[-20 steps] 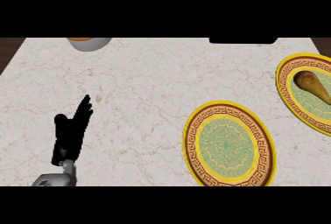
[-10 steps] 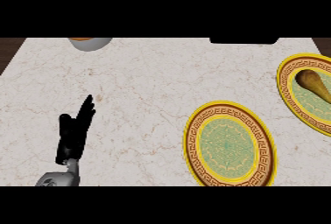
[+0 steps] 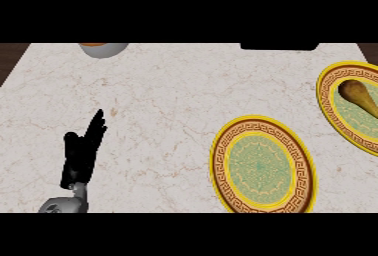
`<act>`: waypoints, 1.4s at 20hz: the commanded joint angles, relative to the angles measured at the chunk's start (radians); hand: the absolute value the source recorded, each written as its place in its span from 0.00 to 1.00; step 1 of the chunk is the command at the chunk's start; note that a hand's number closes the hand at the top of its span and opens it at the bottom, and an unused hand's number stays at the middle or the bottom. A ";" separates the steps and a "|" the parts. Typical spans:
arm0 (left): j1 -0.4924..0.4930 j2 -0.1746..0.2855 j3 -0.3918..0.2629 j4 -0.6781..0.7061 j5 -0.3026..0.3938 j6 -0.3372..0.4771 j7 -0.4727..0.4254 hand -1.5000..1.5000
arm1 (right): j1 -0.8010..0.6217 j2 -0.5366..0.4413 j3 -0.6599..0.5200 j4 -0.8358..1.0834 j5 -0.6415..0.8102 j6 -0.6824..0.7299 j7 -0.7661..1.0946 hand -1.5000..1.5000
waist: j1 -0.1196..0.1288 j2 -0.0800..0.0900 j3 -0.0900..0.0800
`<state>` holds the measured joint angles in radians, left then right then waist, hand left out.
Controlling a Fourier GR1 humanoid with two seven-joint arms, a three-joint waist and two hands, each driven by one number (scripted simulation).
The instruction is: Pick the pear from the plate and place it in the plate
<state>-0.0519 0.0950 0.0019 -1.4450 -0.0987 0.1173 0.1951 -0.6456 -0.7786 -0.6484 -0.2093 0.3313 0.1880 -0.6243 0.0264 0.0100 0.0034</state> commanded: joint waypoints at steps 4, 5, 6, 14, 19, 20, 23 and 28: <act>-0.001 0.011 0.005 -0.070 0.018 -0.016 0.070 0.50 | 0.084 -0.027 -0.004 0.033 -0.004 -0.042 -0.065 0.00 | 0.007 0.003 0.002; -0.007 0.012 0.016 0.010 0.018 -0.028 0.001 0.50 | 0.002 -0.048 0.007 0.026 -0.006 -0.018 0.031 0.00 | 0.003 0.002 0.000; -0.030 -0.022 0.000 0.040 -0.019 0.023 -0.021 0.50 | 0.057 -0.013 0.004 0.031 -0.004 -0.065 -0.040 0.00 | 0.001 0.004 0.001; -0.020 0.011 0.015 -0.010 0.024 -0.034 0.034 0.50 | 0.115 -0.081 -0.015 0.053 -0.025 -0.031 -0.066 0.00 | 0.004 0.004 0.002; -0.032 -0.012 0.006 0.021 -0.006 0.000 0.001 0.50 | 0.122 -0.113 -0.037 0.055 -0.048 -0.035 -0.060 0.00 | 0.004 0.006 0.002; -0.028 0.020 0.027 0.025 0.011 -0.026 0.024 0.50 | 0.148 -0.122 -0.053 0.060 -0.062 -0.011 -0.096 0.00 | 0.005 0.008 0.004; 0.001 0.013 0.011 -0.036 0.016 -0.033 0.037 0.50 | 0.120 -0.119 -0.050 0.058 -0.061 -0.057 -0.050 0.00 | 0.012 0.005 0.003; -0.010 0.000 0.006 -0.012 -0.003 -0.012 0.030 0.50 | 0.192 -0.135 -0.076 0.076 -0.086 -0.068 -0.076 0.00 | 0.002 0.004 0.004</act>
<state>-0.0657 0.0905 0.0012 -1.4591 -0.1029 0.1057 0.2271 -0.4929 -0.8982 -0.7082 -0.1460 0.2624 0.1180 -0.6939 0.0337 0.0157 0.0069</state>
